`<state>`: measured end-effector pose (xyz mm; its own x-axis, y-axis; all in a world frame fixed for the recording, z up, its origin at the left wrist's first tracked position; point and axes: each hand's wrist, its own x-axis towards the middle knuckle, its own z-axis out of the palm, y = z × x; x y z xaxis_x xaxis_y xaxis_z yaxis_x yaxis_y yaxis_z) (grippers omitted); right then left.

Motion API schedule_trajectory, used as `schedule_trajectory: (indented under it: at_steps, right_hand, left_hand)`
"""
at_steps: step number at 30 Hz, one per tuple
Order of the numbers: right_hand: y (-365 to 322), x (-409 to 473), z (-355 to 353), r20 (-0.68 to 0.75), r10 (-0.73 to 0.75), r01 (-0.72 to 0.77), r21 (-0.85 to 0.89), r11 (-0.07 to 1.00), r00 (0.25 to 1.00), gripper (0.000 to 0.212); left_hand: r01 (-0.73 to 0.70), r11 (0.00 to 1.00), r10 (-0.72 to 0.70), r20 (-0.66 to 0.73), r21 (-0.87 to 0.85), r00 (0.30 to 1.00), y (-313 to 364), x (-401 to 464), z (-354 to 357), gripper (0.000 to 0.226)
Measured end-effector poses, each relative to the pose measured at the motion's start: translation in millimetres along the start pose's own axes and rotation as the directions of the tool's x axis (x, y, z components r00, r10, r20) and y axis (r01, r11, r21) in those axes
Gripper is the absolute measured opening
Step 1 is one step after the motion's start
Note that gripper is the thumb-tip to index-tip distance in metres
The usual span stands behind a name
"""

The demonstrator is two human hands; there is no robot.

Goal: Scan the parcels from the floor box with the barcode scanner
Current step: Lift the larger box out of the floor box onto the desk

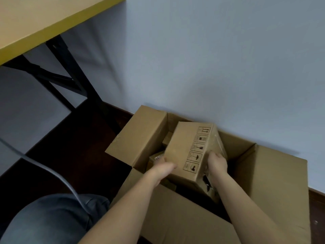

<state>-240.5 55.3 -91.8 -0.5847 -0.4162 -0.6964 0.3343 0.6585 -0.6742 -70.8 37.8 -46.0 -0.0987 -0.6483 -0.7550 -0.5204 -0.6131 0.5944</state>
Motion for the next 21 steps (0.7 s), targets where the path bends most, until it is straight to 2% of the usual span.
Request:
schedule_trajectory:
  at_steps: [3, 6, 8, 10, 12, 15, 18, 21]
  right_hand:
    - [22, 13, 10, -0.045, -0.038, 0.036, -0.032, 0.999, 0.998, 0.01]
    - [29, 11, 14, -0.141, -0.027, 0.031, 0.028, 0.999, 0.99, 0.007]
    - [30, 9, 14, -0.159, 0.07, -0.057, 0.084, 0.995, 0.985, 0.045]
    - [31, 8, 10, -0.114, 0.2, -0.185, 0.127, 0.974, 0.973, 0.083]
    - [37, 13, 6, -0.038, 0.317, -0.309, 0.138, 0.941, 0.948, 0.098]
    - [54, 18, 3, 0.045, 0.414, -0.414, 0.188, 0.891, 0.909, 0.086]
    - [81, 35, 5, 0.081, 0.459, -0.463, 0.27, 0.844, 0.885, 0.084]
    - [69, 18, 9, 0.094, 0.511, -0.506, 0.377, 0.776, 0.854, 0.072]
  left_hand:
    - [0.05, 0.999, -0.05, 0.014, -0.022, 0.999, -5, 9, -17, 0.058]
    - [0.059, 0.998, -0.058, 0.012, -0.032, 0.998, -5, 18, -24, 0.061]
    - [0.053, 0.998, -0.052, 0.014, -0.04, 0.999, -3, 23, -22, 0.062]
    - [0.054, 0.997, -0.052, 0.032, -0.054, 0.998, -2, 28, -18, 0.064]
    - [0.054, 0.997, -0.052, 0.041, -0.059, 0.998, -3, 33, -13, 0.069]
    - [0.048, 0.997, -0.046, 0.039, -0.053, 0.998, -8, 39, -8, 0.077]
    - [0.061, 0.996, -0.057, 0.064, -0.061, 0.996, -12, 42, -10, 0.078]
    - [0.076, 0.991, -0.065, 0.104, -0.11, 0.992, -12, 43, -18, 0.071]
